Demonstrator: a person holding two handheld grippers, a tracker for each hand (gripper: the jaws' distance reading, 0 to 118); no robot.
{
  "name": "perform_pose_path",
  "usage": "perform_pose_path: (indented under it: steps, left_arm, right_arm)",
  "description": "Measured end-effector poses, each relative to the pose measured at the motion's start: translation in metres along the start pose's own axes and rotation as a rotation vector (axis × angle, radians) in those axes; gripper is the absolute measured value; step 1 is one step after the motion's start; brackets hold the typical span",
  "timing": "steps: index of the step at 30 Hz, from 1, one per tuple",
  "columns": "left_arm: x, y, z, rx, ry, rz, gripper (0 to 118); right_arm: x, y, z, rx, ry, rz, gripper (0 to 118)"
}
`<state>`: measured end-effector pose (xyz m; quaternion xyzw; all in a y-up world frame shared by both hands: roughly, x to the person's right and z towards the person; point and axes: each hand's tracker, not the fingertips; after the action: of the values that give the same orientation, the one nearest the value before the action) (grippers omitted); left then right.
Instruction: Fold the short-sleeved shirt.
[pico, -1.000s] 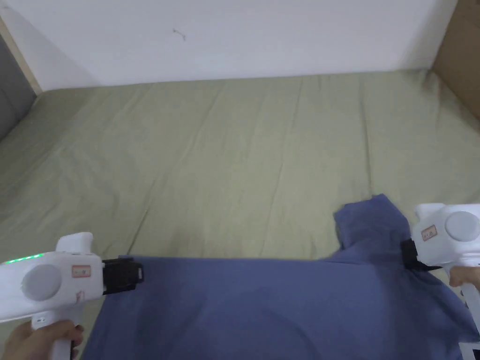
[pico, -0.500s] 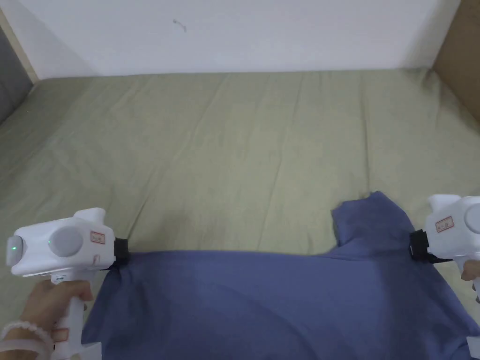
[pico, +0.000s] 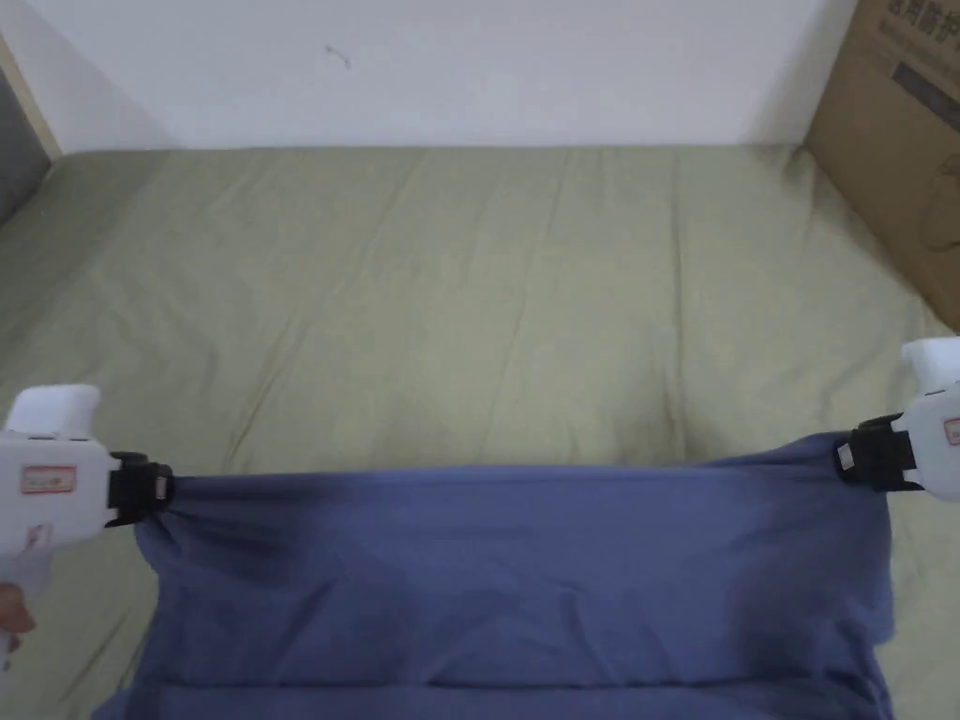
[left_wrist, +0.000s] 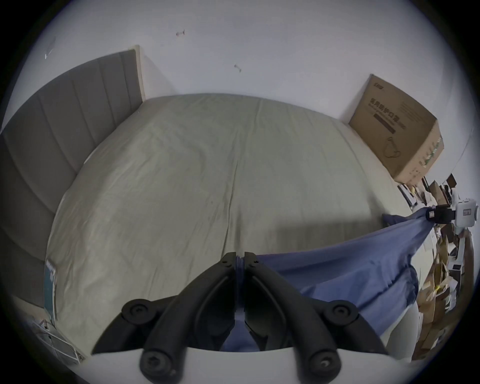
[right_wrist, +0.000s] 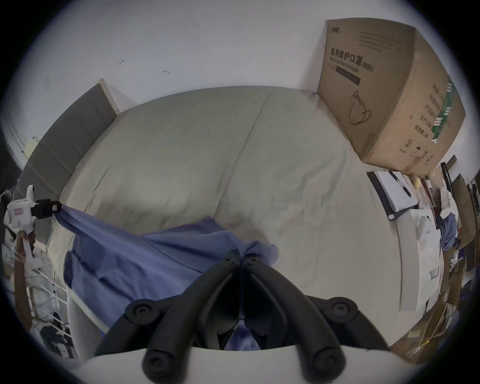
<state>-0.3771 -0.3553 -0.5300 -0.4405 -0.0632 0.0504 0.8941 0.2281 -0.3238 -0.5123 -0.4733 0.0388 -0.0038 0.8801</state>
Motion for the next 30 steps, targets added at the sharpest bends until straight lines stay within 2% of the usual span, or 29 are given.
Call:
perform_pose_path:
  steps: [6, 9, 12, 13, 14, 15, 17, 18, 19, 20, 21, 22, 24, 25, 26, 27, 28, 29, 30]
  left_arm:
    - [-0.005, -0.078, 0.044, -0.045, 0.021, -0.008, 4]
    - [-0.010, -0.124, 0.050, -0.095, 0.018, 0.047, 4]
    - [-0.020, -0.164, 0.039, -0.148, 0.031, 0.132, 4]
    - [-0.021, -0.174, 0.033, -0.154, 0.030, 0.138, 4]
    - [-0.023, -0.182, 0.029, -0.154, 0.029, 0.146, 7]
    - [-0.022, -0.187, 0.025, -0.141, 0.035, 0.162, 12]
    - [-0.022, -0.190, 0.023, -0.115, 0.066, 0.172, 20]
    - [-0.025, -0.188, 0.024, -0.104, 0.088, 0.172, 37]
    - [-0.027, -0.185, 0.029, -0.097, 0.088, 0.170, 58]
    - [-0.031, -0.181, 0.034, -0.083, 0.077, 0.174, 72]
    - [-0.033, -0.177, 0.041, -0.058, 0.060, 0.189, 83]
    - [-0.035, -0.172, 0.053, -0.033, 0.053, 0.202, 87]
    - [-0.038, -0.167, 0.069, 0.037, 0.042, 0.221, 87]
    - [-0.039, -0.165, 0.077, 0.066, 0.025, 0.241, 87]
    - [-0.038, -0.165, 0.089, 0.086, -0.003, 0.268, 86]
    - [-0.038, -0.167, 0.093, 0.104, -0.028, 0.292, 82]
    - [-0.040, -0.169, 0.098, 0.116, -0.058, 0.315, 64]
    - [-0.041, -0.173, 0.101, 0.130, -0.083, 0.334, 42]
    - [-0.041, -0.177, 0.103, 0.132, -0.100, 0.346, 19]
  right_arm:
    - [-0.013, -0.099, 0.040, -0.059, 0.026, 0.011, 0]
    - [-0.024, -0.155, 0.037, -0.127, 0.001, -0.004, 0]
    - [-0.028, -0.202, 0.017, -0.187, 0.031, -0.037, 1]
    - [-0.025, -0.215, 0.005, -0.194, 0.022, -0.038, 4]
    - [-0.026, -0.225, -0.004, -0.187, 0.024, -0.030, 15]
    - [-0.026, -0.231, -0.011, -0.191, 0.013, -0.030, 15]
    - [-0.027, -0.233, -0.008, -0.147, 0.000, -0.098, 22]
    - [-0.028, -0.230, -0.002, -0.130, 0.032, -0.134, 34]
    - [-0.029, -0.224, 0.006, -0.106, 0.059, -0.159, 63]
    - [-0.033, -0.219, 0.016, -0.081, 0.057, -0.171, 90]
    - [-0.035, -0.212, 0.028, -0.041, 0.042, -0.156, 99]
    - [-0.037, -0.206, 0.040, 0.007, 0.050, -0.140, 95]
    - [-0.046, -0.194, 0.059, 0.084, 0.042, -0.147, 94]
    - [-0.054, -0.188, 0.070, 0.136, 0.062, -0.147, 88]
    - [-0.062, -0.182, 0.075, 0.170, 0.081, -0.154, 76]
    - [-0.069, -0.177, 0.077, 0.188, 0.094, -0.155, 55]
    - [-0.079, -0.172, 0.078, 0.213, 0.107, -0.156, 23]
    - [-0.090, -0.169, 0.074, 0.244, 0.108, -0.163, 5]
    - [-0.099, -0.167, 0.073, 0.271, 0.123, -0.160, 3]
